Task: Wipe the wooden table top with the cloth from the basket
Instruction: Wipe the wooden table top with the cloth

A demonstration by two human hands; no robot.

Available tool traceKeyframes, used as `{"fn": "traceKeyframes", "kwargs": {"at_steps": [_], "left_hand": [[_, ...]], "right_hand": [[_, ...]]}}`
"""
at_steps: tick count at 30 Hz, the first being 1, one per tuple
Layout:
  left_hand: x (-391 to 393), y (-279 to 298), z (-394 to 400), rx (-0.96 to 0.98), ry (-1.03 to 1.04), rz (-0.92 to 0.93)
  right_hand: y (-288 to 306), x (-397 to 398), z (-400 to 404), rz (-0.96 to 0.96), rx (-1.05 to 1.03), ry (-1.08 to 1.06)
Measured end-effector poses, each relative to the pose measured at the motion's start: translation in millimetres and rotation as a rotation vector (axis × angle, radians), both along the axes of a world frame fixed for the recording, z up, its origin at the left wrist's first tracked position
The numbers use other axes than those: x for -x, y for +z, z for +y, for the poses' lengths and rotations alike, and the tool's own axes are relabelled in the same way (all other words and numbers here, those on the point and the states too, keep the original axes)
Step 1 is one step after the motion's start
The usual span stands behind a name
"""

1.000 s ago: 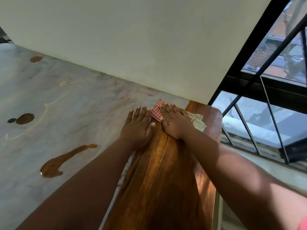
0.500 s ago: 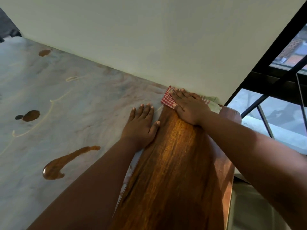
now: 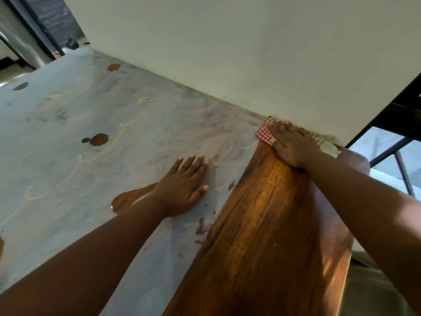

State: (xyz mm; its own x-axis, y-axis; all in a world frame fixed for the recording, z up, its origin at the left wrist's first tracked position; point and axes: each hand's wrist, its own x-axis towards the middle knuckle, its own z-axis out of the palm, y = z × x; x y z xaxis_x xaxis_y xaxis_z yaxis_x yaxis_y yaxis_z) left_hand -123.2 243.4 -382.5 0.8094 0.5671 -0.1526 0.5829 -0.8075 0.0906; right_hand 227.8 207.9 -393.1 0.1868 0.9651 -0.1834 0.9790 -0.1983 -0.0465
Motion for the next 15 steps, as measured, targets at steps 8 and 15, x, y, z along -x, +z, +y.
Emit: {"fn": "traceKeyframes", "kwargs": {"at_steps": [8, 15], "left_hand": [[11, -17, -15, 0.017, 0.045, -0.097], [10, -15, -15, 0.043, 0.048, -0.097]], "right_hand": [[1, 44, 3, -0.008, 0.006, -0.059], [3, 105, -17, 0.022, -0.016, 0.044]]}}
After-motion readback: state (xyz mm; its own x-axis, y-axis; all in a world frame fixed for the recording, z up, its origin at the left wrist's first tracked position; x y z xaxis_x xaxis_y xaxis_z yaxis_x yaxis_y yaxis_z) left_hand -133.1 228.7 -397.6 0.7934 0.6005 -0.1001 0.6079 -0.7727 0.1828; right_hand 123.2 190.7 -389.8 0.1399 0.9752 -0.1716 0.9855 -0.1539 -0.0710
